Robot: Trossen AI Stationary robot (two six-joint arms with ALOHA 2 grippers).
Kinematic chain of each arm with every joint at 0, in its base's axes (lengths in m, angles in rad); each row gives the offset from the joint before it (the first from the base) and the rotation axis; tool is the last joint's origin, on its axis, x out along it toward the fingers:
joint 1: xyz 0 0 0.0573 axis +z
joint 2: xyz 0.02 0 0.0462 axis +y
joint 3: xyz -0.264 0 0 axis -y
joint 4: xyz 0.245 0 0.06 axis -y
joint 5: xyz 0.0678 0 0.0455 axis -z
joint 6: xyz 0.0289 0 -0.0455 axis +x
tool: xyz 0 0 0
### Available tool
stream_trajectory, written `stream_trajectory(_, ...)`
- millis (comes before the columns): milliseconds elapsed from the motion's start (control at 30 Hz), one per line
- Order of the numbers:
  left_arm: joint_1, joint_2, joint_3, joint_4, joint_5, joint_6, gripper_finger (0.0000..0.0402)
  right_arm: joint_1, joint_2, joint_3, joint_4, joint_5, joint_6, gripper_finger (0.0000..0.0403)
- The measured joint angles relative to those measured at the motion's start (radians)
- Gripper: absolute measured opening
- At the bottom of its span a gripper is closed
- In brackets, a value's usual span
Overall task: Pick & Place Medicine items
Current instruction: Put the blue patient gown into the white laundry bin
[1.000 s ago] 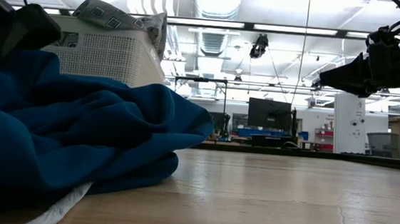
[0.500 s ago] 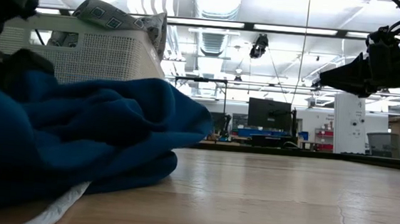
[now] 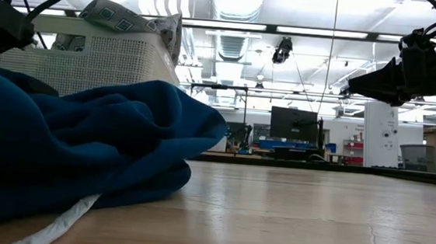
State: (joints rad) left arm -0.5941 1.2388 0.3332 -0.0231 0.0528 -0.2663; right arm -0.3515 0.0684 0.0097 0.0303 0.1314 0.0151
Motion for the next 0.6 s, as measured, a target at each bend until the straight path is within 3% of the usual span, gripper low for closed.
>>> stream_trajectory(367, 0.000, 0.000, -0.013, 0.053, -0.012, 0.001, 0.0388, 0.000, 0.000, 0.000, 0.000, 0.000, 0.000, 0.0238)
stream_trajectory(600, 0.000, 0.000, -0.013, 0.089, -0.015, 0.002, 0.0322, 0.000, 0.000, 0.000, 0.000, 0.000, 0.000, 0.0238)
